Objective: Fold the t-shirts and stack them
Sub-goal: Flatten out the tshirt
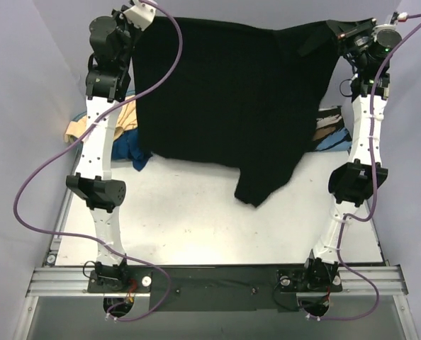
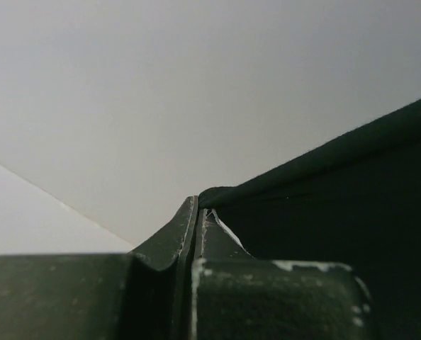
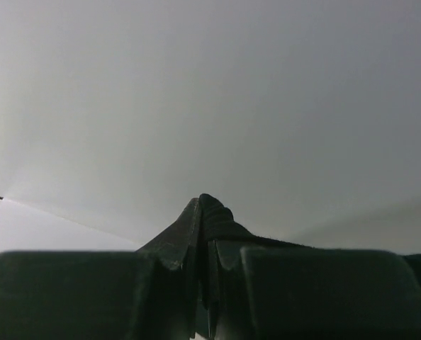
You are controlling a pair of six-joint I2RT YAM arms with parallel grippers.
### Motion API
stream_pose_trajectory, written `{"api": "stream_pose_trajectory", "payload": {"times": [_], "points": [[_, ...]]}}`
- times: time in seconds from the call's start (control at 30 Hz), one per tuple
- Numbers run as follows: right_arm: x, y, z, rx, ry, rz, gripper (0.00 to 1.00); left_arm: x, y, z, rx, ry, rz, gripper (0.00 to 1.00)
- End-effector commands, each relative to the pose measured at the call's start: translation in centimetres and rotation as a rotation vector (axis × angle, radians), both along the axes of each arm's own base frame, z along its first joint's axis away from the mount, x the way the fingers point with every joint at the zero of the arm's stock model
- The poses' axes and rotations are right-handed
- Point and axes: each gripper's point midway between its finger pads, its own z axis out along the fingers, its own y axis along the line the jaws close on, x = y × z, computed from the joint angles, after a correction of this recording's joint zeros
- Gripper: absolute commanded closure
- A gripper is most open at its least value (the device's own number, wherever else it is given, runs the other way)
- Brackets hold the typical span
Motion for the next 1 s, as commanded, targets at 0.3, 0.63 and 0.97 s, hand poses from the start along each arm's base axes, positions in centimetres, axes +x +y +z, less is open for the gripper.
{"api": "stream_pose_trajectory", "payload": {"times": [0.3, 0.63, 0.97], "points": [[-17.9, -1.1, 16.6, -0.171, -0.417, -0.033, 1.00, -9.0, 5.3, 10.4, -0.014, -0.213, 0.016, 1.00], [-29.0, 2.9, -15.2, -0.275, 0.449, 0.046, 1.00, -19.4, 2.4, -14.7, 0.309, 0.584, -0.307, 1.00], [-44.8, 8.6, -39.6, -0.217, 1.151, 0.280, 1.00, -38.1, 1.8, -42.1, 0.350, 1.329, -0.564, 1.00]]}}
